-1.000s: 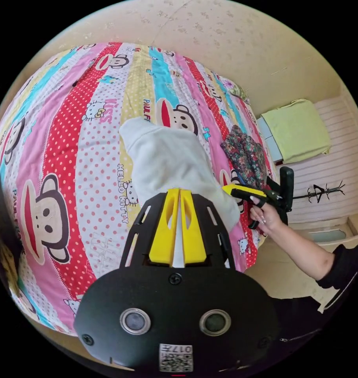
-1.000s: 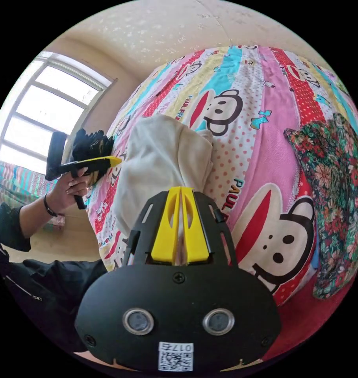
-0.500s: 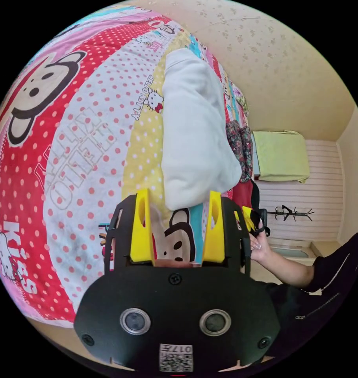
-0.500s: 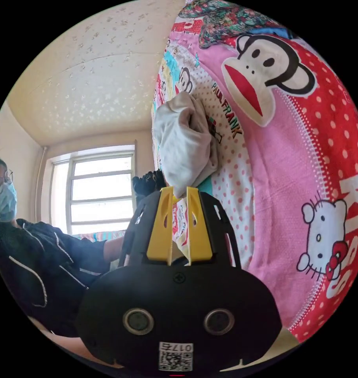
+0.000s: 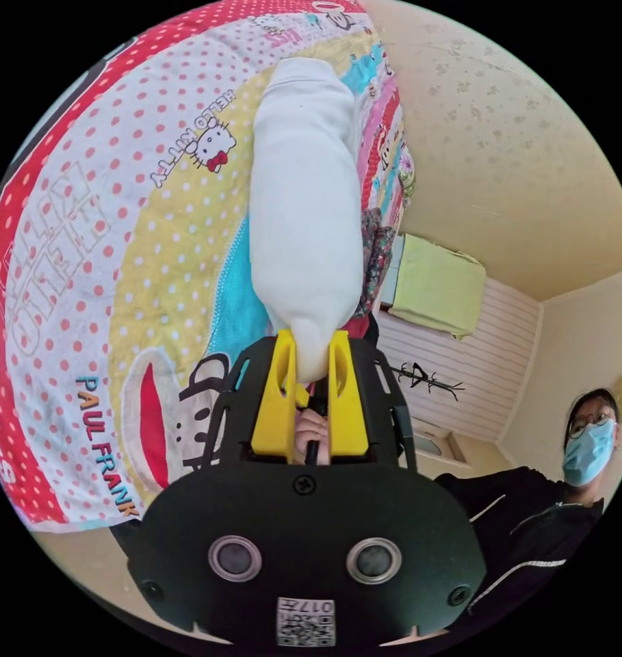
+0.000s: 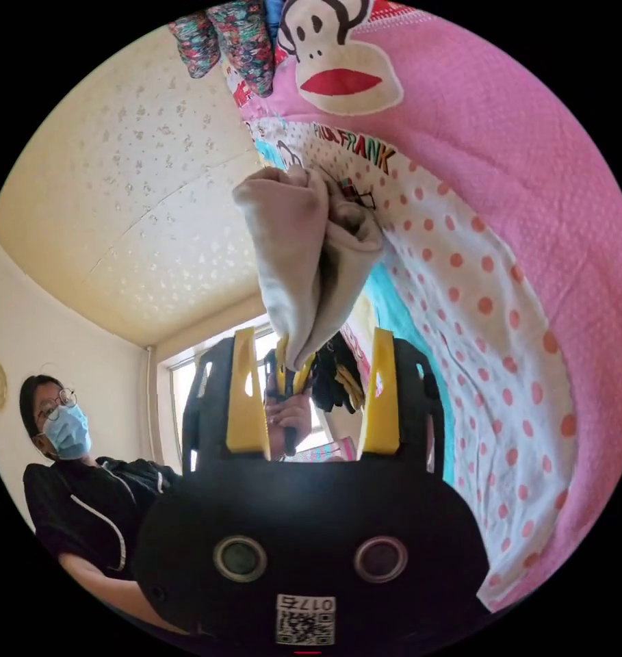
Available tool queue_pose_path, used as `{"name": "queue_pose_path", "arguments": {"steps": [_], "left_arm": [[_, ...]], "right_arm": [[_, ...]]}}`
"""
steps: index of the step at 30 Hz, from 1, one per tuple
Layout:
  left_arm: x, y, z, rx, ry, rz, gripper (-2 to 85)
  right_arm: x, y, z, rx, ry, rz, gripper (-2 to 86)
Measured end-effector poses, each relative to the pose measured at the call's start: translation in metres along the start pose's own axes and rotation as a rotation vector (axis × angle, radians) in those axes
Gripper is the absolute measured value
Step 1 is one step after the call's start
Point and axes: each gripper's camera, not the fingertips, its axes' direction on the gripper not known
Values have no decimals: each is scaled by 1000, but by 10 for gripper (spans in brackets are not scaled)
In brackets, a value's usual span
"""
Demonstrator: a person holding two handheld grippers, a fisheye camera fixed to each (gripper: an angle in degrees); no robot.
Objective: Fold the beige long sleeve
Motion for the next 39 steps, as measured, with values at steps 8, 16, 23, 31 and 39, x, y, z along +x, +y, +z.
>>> {"name": "queue_pose_path", "arguments": {"steps": [8, 16, 23, 31, 39], "left_arm": [[72, -5, -16, 9, 2, 26, 77], [89, 16, -50, 161, -12, -169, 95], [76, 100, -98, 676, 381, -426, 197], [125, 67, -78, 476, 510, -318, 327], [192, 72, -52, 49, 501, -397, 170]], "right_arm": [[16, -47, 11, 232, -233, 49, 251], [11, -113, 32, 196, -184, 144, 156], [10, -112, 35, 214, -219, 277, 114], [-12, -90, 35, 172, -193, 250, 106], [-42, -47, -11, 118, -105, 158, 103]]}}
